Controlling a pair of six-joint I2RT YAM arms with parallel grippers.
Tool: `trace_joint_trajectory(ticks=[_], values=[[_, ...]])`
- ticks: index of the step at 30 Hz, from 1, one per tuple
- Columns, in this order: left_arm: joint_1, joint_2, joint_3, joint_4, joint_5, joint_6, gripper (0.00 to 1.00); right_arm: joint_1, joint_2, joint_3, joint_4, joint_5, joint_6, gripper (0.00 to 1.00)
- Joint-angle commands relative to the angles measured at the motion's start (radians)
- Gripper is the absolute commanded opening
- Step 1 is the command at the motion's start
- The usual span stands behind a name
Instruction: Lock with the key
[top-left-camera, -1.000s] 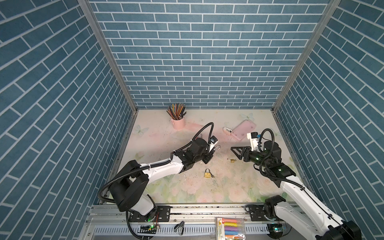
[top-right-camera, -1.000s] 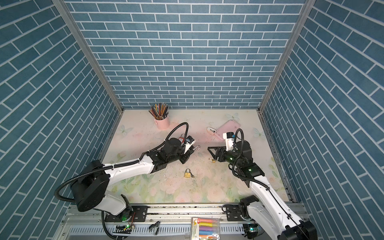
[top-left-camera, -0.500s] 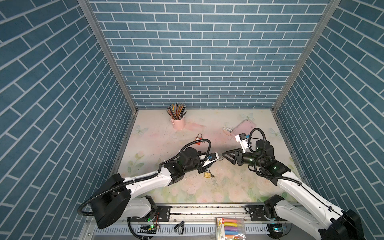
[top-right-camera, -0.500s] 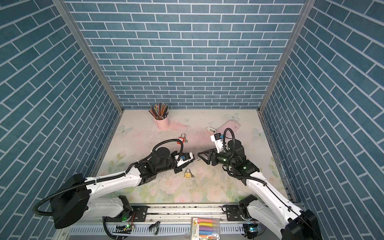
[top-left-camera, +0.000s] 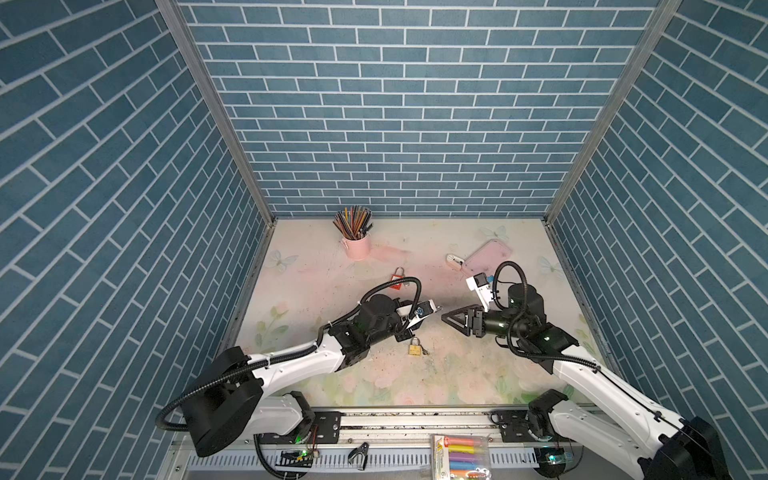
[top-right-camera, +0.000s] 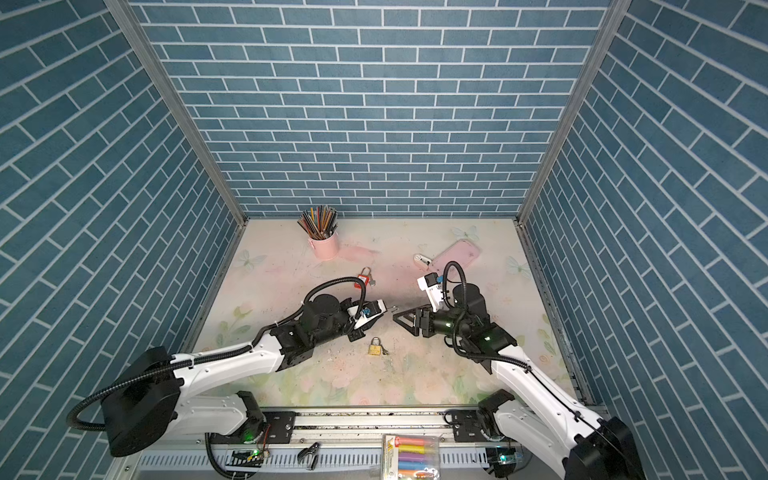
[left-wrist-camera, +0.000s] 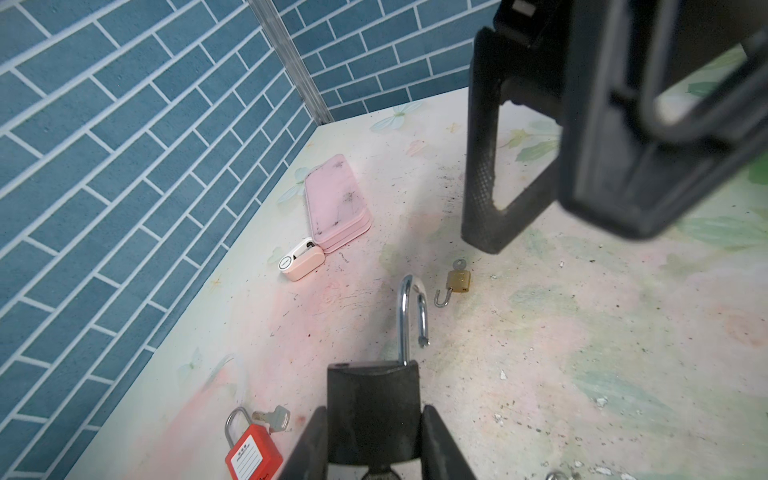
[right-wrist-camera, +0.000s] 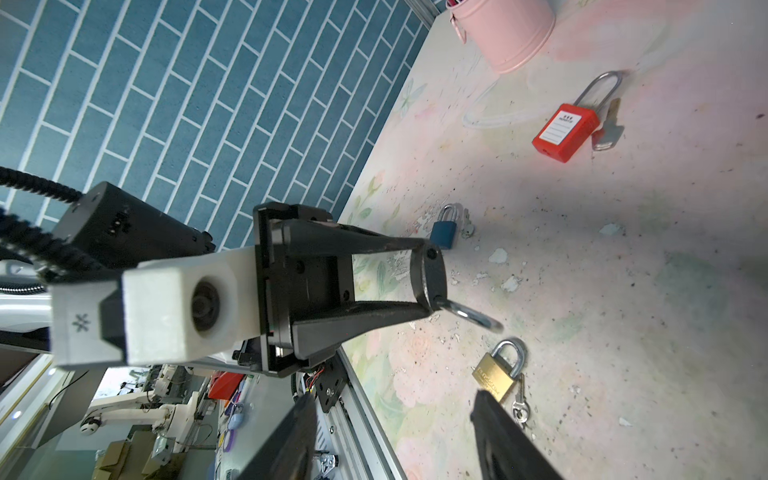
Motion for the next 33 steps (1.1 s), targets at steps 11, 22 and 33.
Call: trace_joint_trajectory(ticks=[11,22,33], values=[[-0.022,0.004,0.023,0.011,0.031,0.035,0.09,0.007,0.085,0.005,0.104,0.013,0.057,0.53],[-0.037,0.001,0.007,0.017,0.061,0.054,0.09,0.007,0.108,0.027,0.094,0.063,0.042,0.39],[-0.04,0.002,-0.008,0.043,0.087,0.067,0.08,0.005,0.118,0.028,0.082,0.089,0.024,0.19]])
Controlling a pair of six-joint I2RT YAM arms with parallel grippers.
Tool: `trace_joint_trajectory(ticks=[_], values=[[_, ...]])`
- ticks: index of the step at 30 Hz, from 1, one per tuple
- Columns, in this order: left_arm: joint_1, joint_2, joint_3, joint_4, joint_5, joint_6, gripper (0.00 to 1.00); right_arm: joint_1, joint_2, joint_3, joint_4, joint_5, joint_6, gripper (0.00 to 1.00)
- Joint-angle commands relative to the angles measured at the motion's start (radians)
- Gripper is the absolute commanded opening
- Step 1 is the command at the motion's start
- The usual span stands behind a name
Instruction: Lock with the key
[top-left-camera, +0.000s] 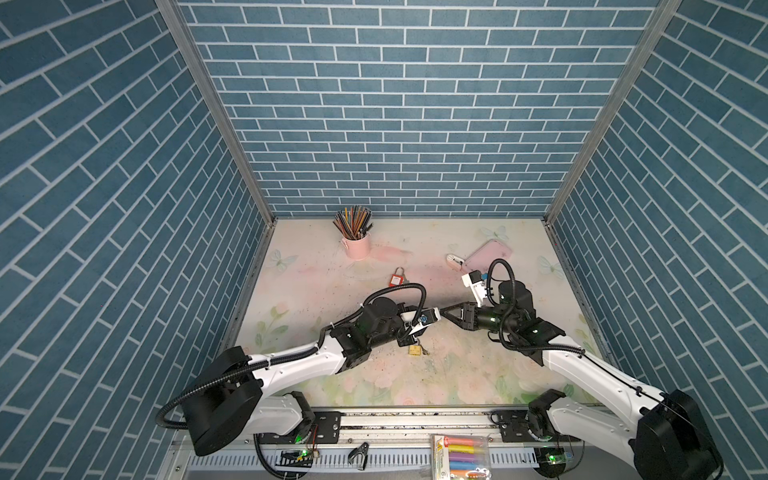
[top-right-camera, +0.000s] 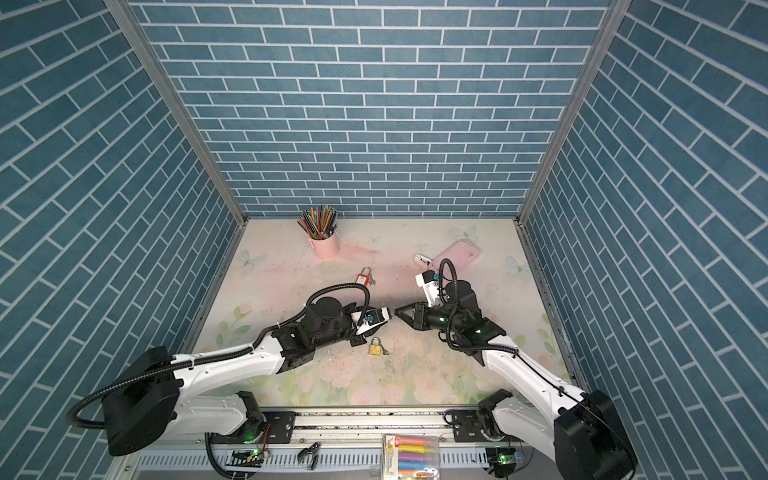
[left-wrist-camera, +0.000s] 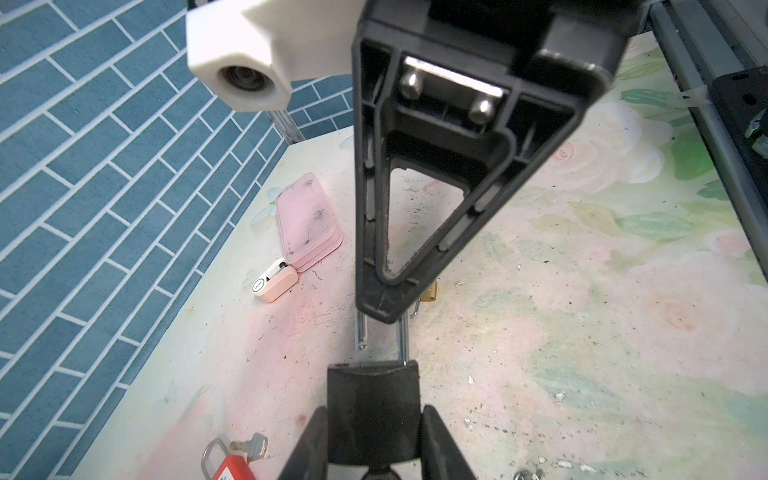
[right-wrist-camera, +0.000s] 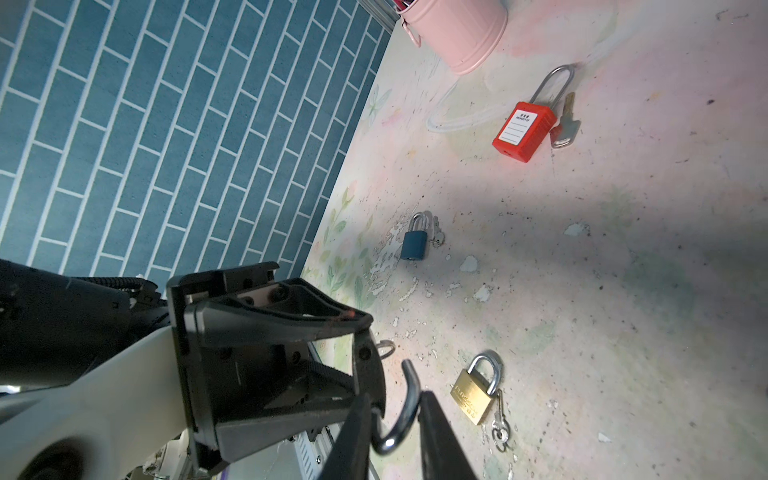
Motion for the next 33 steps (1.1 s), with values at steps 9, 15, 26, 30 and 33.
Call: trace_joint_trajectory(ticks=[9,15,26,30,33], values=[[-0.015,0.005,-0.013,0.054,0.032,0.046,0.08,0.003,0.013,0.04,-0.011,0.035,-0.05,0.13],[-0.017,0.013,-0.003,0.05,0.034,0.028,0.08,0.003,0.015,0.043,-0.008,0.02,-0.092,0.01],[-0.017,0.041,0.016,0.088,0.036,-0.051,0.07,0.003,0.019,-0.012,0.037,-0.092,-0.198,0.0],[-0.018,0.044,0.016,0.115,0.032,-0.069,0.06,0.003,0.031,-0.032,0.051,-0.143,-0.209,0.0],[-0.017,0.047,0.015,0.14,0.025,-0.072,0.05,0.003,0.048,-0.041,0.058,-0.18,-0.207,0.0]])
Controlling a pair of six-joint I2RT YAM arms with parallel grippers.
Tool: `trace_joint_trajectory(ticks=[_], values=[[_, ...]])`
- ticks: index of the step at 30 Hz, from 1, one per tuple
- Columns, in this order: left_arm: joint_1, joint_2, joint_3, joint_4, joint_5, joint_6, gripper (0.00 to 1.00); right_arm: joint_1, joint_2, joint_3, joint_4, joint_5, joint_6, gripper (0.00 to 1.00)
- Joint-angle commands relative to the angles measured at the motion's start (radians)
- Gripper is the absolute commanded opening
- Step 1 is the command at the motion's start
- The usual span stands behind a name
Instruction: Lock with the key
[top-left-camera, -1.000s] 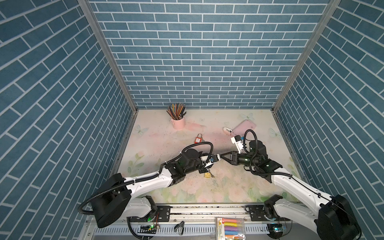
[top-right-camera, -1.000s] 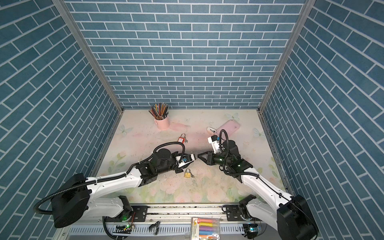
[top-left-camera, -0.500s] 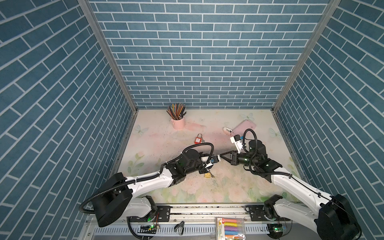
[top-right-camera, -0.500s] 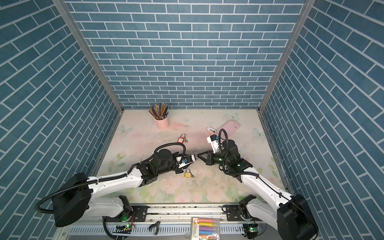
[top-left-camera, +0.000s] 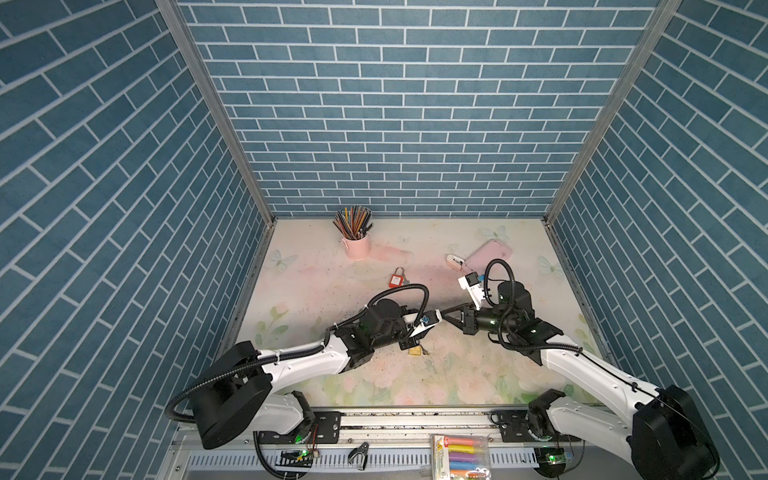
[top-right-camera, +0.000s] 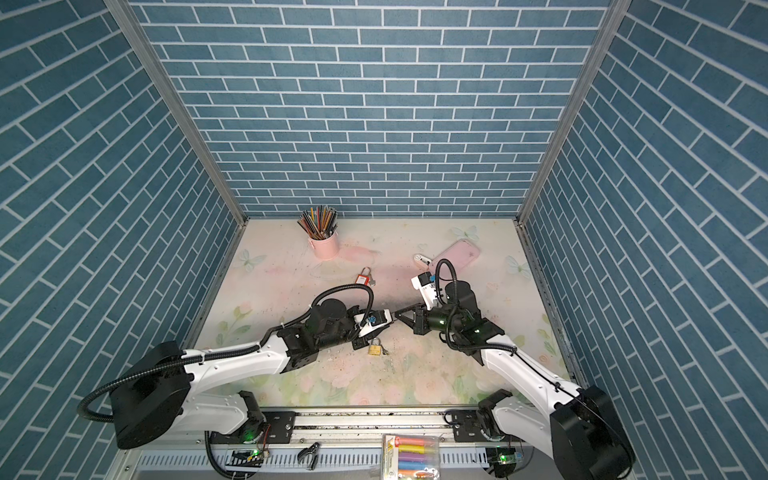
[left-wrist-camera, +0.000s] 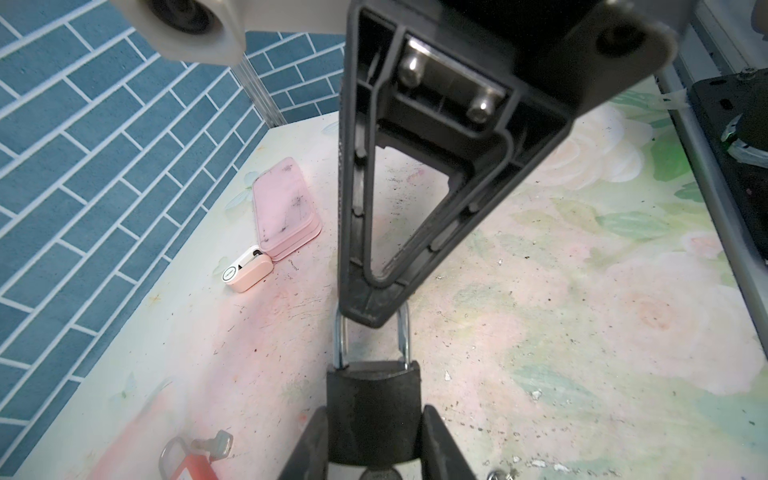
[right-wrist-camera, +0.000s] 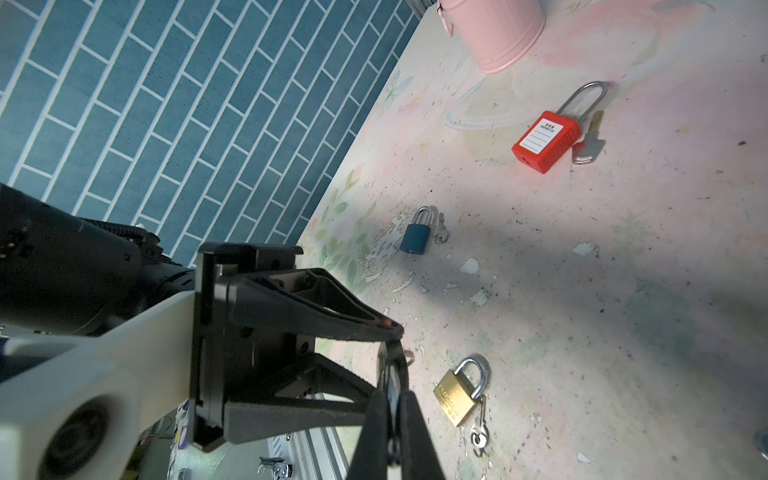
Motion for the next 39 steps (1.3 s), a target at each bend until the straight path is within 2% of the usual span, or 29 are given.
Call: trace_joint_trajectory(ticks=[1,12,22,39], values=[[-0.005,0.0,0.022,0.128,0.008,-0.009,0.05,0.013,0.024,-0.025,0.019,-0.116,-0.039,0.0],[-0.006,0.023,0.055,0.2,0.01,-0.016,0.03,0.016,0.057,-0.051,0.024,-0.157,-0.027,0.0],[-0.006,0.027,0.079,0.311,-0.033,-0.018,0.03,0.029,0.127,-0.057,0.01,-0.165,-0.024,0.0],[-0.004,0.092,0.176,0.409,-0.015,-0.023,0.01,0.082,0.215,-0.048,0.039,-0.185,-0.017,0.0]])
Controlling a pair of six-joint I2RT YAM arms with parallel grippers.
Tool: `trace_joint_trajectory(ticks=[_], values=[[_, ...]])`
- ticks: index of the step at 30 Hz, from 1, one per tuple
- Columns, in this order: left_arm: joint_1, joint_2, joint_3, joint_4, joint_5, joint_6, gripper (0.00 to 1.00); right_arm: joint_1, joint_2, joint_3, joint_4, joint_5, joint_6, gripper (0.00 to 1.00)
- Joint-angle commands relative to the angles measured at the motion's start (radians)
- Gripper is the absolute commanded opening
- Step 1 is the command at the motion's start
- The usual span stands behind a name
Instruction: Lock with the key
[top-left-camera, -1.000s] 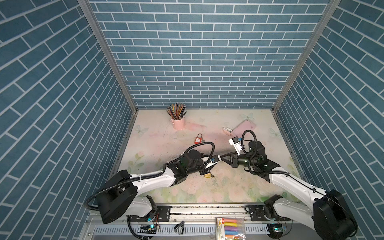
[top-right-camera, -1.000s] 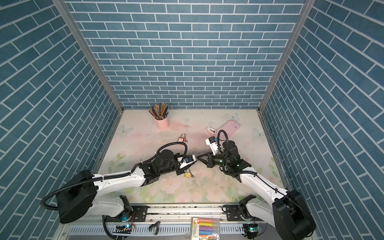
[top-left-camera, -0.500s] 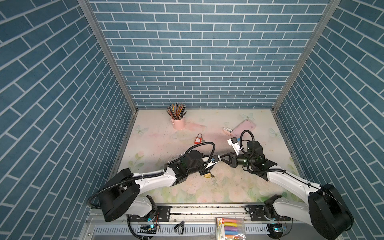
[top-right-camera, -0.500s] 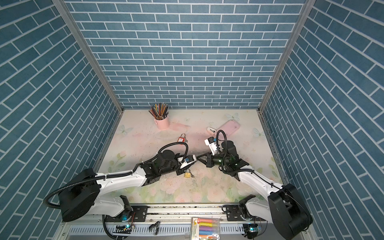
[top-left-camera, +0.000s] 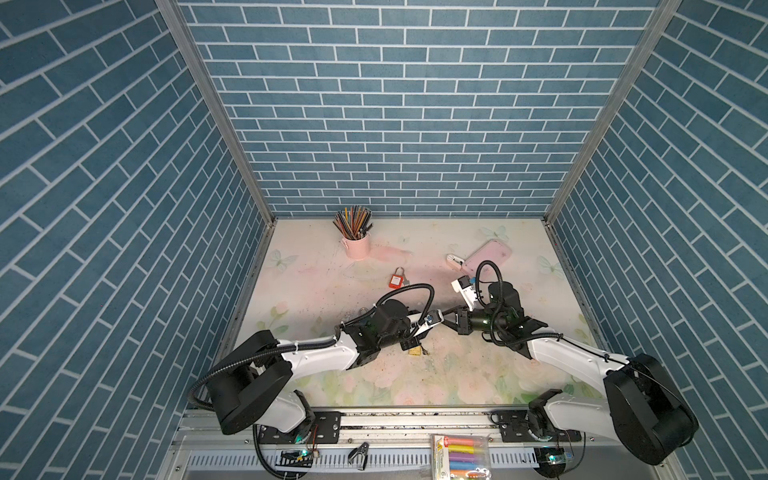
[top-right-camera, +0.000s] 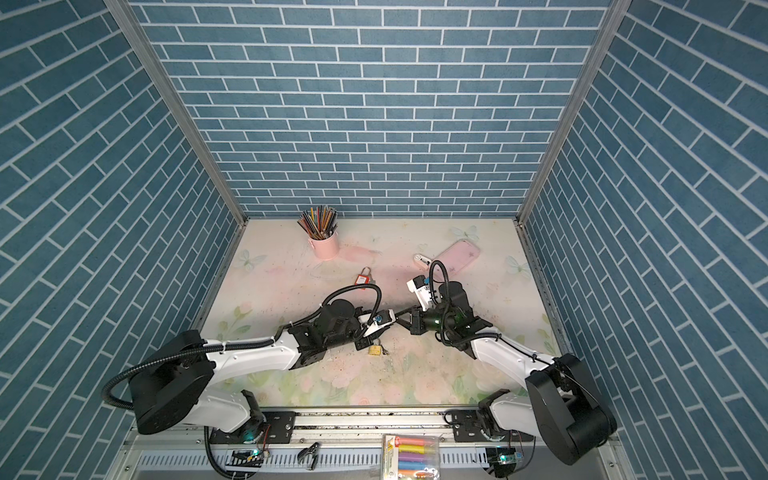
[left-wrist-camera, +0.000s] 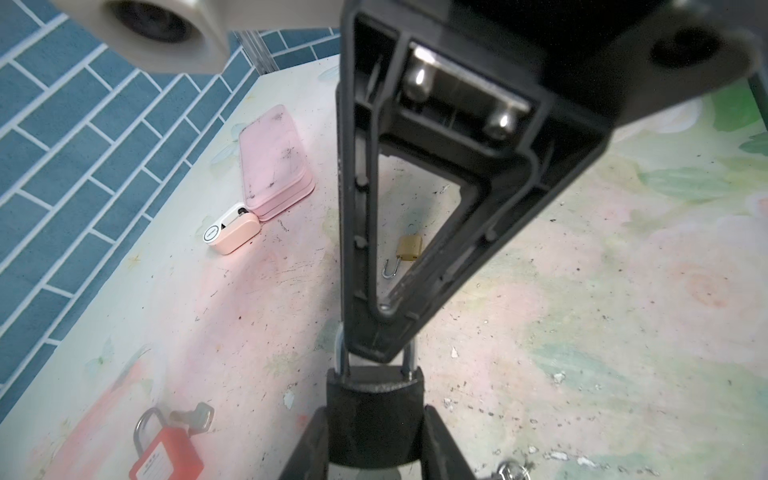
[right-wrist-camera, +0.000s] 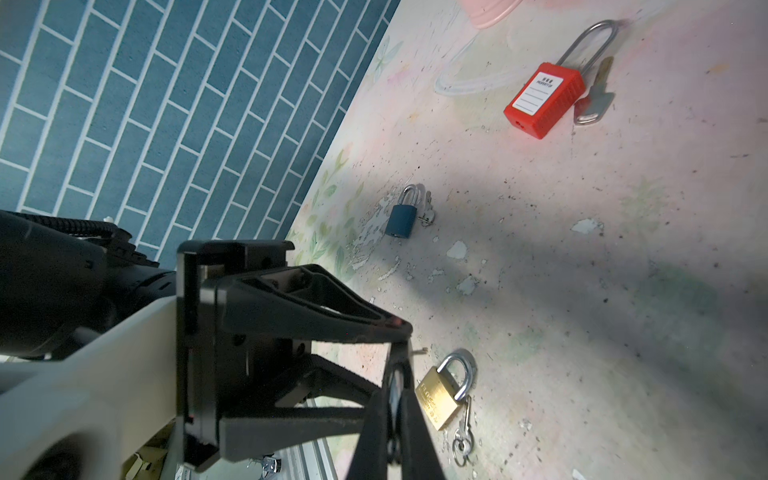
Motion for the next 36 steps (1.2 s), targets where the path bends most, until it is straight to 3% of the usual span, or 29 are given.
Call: trace_joint_trajectory(ticks=[1,14,25,33,36], values=[[-0.007,-0.019,0.153,0.405,0.033,-0.009,0.01,0.084,0.044,-0.021,-0.095,-0.151,-0.02,0.0],[0.032,-0.006,0.17,0.479,0.027,-0.11,0.02,0.097,0.055,0.003,-0.116,-0.126,-0.029,0.0],[0.021,-0.059,-0.002,0.435,-0.078,-0.218,0.02,0.09,-0.077,0.139,-0.298,0.041,-0.076,0.0],[-0.001,-0.099,-0.099,0.346,-0.114,-0.32,0.01,0.04,-0.249,0.194,-0.327,0.197,-0.064,0.31],[-0.01,-0.106,-0.098,0.32,-0.113,-0.315,0.01,0.038,-0.277,0.189,-0.316,0.21,-0.062,0.38]])
